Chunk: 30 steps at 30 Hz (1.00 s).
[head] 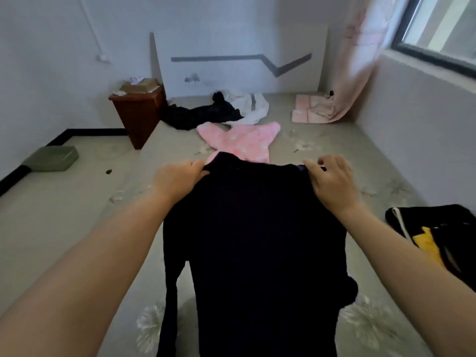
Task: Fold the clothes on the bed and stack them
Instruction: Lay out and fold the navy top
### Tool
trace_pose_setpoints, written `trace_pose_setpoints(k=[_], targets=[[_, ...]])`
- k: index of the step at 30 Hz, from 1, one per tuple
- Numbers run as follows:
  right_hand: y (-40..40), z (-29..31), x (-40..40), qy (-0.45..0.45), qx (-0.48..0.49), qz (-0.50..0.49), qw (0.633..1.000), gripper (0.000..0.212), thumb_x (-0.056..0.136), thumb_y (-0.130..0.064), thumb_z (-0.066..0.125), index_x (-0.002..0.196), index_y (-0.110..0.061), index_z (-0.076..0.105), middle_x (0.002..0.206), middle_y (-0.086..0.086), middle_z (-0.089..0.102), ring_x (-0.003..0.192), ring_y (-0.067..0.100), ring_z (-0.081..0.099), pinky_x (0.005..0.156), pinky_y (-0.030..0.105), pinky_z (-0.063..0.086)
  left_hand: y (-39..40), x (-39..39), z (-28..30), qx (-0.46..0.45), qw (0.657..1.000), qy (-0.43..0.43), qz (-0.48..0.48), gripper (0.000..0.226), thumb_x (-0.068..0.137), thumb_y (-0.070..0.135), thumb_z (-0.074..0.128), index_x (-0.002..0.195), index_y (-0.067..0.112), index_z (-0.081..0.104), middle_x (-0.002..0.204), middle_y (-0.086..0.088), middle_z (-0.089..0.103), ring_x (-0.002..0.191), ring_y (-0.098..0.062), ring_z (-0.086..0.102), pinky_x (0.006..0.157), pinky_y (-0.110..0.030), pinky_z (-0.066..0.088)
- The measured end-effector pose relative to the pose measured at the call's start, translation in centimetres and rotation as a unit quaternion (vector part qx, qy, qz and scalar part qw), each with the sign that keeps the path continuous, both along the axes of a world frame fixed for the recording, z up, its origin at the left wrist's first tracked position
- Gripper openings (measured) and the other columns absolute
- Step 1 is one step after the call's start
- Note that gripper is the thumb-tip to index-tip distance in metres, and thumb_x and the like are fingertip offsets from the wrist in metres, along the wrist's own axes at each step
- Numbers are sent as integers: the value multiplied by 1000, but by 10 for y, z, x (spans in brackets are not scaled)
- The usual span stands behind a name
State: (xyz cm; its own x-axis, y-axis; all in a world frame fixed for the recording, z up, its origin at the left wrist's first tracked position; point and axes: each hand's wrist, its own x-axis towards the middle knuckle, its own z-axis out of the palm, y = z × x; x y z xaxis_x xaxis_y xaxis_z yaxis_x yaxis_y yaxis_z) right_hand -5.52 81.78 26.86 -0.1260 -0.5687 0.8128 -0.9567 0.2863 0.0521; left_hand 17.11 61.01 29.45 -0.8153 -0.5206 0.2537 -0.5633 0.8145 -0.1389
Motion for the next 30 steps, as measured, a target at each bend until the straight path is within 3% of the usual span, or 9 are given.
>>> trace_pose_setpoints(k=[3, 6, 13, 16, 18, 19, 22, 25, 30], targets=[[-25, -62, -27, -46, 20, -3, 999, 23, 77, -14, 54, 79, -1, 72, 68, 20, 61, 54, 34, 58, 52, 34, 49, -22, -25, -58, 18, 999, -27, 22, 40, 97, 36, 36, 101, -1, 52, 99, -19, 60, 86, -37, 59, 62, -37, 37], [-40, -122, -49, -99, 59, 8, 993, 10, 73, -1, 65, 81, 3, 70, 68, 22, 60, 55, 36, 57, 54, 39, 49, -36, -46, -112, 35, 999, -6, 0, 36, 94, 28, 48, 86, -6, 55, 83, -26, 61, 70, -43, 60, 53, -37, 33], [-85, -209, -72, -170, 131, 5, 977, 12, 75, 10, 61, 84, 7, 68, 63, 23, 58, 59, 38, 56, 56, 38, 46, -57, -70, -210, 121, 989, 9, 90, 34, 98, 28, 37, 95, -2, 52, 93, -22, 58, 82, -39, 56, 60, -36, 25], [-110, -232, -84, -229, 158, -26, 960, 16, 82, 4, 53, 88, 9, 66, 72, 27, 59, 71, 42, 55, 70, 38, 32, -70, -94, -244, 228, 937, 149, 218, 27, 99, 23, 33, 82, 7, 47, 80, -13, 50, 75, -29, 46, 61, -31, 23], [-129, -243, -93, -238, 145, -31, 960, 15, 83, 3, 51, 84, 10, 65, 71, 26, 58, 72, 42, 54, 68, 34, 27, -77, -112, -264, 290, 889, 226, 272, 28, 99, 20, 31, 73, 11, 37, 68, -3, 40, 70, -22, 40, 58, -25, 18], [-138, -247, -99, -234, 137, -31, 962, 14, 82, 4, 52, 81, 10, 64, 70, 26, 57, 70, 42, 53, 67, 33, 27, -82, -120, -272, 293, 884, 234, 279, 27, 99, 20, 31, 74, 11, 36, 65, 0, 36, 69, -21, 38, 57, -25, 17], [-163, -256, -121, -203, 131, -39, 970, 12, 80, 4, 54, 73, 9, 63, 68, 24, 56, 66, 39, 54, 66, 37, 33, -108, -132, -284, 239, 925, 179, 237, 26, 100, 24, 31, 82, 7, 43, 66, 0, 40, 66, -23, 38, 58, -29, 18], [-188, -266, -145, -140, 120, -45, 982, 7, 73, 8, 61, 66, 7, 62, 62, 21, 56, 57, 34, 53, 54, 35, 43, -154, -148, -294, 172, 971, 89, 140, 33, 99, 26, 35, 92, -1, 52, 87, -20, 55, 76, -37, 51, 58, -36, 26], [-239, -286, -181, -119, 158, -29, 980, 12, 68, 12, 65, 59, 6, 59, 56, 20, 54, 50, 32, 52, 49, 33, 43, -215, -185, -307, 117, 991, 64, 9, 34, 95, 23, 46, 91, -8, 60, 82, -31, 56, 62, -45, 56, 52, -41, 36]])
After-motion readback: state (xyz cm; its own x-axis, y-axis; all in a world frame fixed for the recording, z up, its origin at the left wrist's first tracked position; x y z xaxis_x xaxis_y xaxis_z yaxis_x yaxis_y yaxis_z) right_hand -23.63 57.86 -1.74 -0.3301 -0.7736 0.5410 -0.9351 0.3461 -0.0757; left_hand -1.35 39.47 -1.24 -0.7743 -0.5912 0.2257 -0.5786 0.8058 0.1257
